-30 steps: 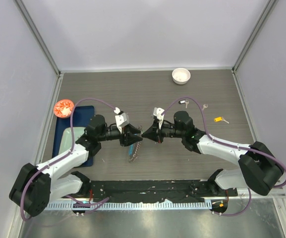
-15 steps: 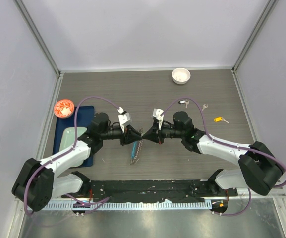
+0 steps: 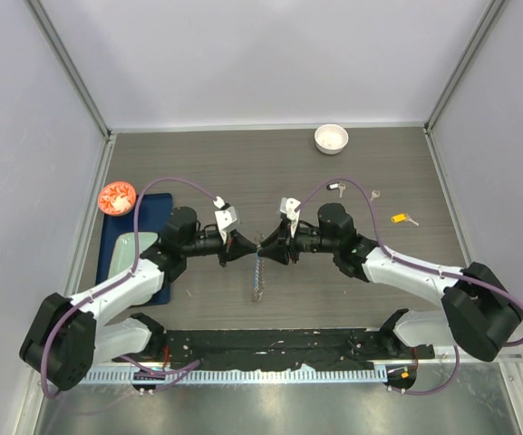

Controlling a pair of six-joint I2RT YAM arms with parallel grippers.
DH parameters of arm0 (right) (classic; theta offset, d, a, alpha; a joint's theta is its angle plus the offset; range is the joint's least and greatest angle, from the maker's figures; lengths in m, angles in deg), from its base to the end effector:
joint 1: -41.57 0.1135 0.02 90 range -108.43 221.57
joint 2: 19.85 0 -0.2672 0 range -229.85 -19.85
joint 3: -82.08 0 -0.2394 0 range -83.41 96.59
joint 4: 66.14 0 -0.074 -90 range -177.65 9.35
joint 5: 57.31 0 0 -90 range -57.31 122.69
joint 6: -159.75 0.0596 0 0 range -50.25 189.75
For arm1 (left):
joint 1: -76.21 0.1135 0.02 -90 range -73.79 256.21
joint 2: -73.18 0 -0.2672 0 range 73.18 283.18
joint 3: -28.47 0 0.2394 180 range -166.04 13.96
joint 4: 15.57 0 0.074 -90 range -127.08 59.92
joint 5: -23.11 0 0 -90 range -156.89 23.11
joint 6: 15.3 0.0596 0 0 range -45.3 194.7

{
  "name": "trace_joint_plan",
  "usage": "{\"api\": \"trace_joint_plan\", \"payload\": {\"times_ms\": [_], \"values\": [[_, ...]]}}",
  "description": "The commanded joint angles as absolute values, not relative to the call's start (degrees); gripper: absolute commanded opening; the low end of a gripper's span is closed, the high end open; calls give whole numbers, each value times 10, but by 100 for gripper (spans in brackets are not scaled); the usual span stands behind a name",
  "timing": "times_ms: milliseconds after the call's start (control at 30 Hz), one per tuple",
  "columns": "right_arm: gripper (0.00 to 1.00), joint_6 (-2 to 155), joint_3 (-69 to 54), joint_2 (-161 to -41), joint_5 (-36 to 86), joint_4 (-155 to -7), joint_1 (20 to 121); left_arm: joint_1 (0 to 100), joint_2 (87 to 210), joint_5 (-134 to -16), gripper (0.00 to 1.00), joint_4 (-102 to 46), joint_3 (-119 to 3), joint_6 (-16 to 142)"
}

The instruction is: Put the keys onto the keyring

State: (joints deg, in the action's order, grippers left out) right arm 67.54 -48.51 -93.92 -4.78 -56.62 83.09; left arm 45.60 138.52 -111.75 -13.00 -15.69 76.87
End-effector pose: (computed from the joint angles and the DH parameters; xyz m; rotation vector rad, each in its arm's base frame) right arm 0.1866 0.2136 0.2389 -1.1372 1.5416 1.0696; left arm 0.1868 -0.1594 0.2327 1.0534 1.6278 -1.0719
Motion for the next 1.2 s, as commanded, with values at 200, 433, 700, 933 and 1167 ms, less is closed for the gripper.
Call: {"api": "trace_joint_plan", "payload": {"times_ms": [200,433,700,933,1167], "values": [[64,719,-431,-867,86,-628,837,455,1349,-1110,0,-59,-113,779],[64,749,-410,-876,117,-686,840,455,1321,-1110,0,-38,-93,789],[63,755,-391,-924,130,-692,870,455,1313,-1119,0,-35,-92,795],[63,770,-376,-926,207,-712,875,427,1318,-994,0,-91,-126,834],[64,794,-427,-862,361,-698,875,371,1420,-835,0,-264,-247,826]]}}
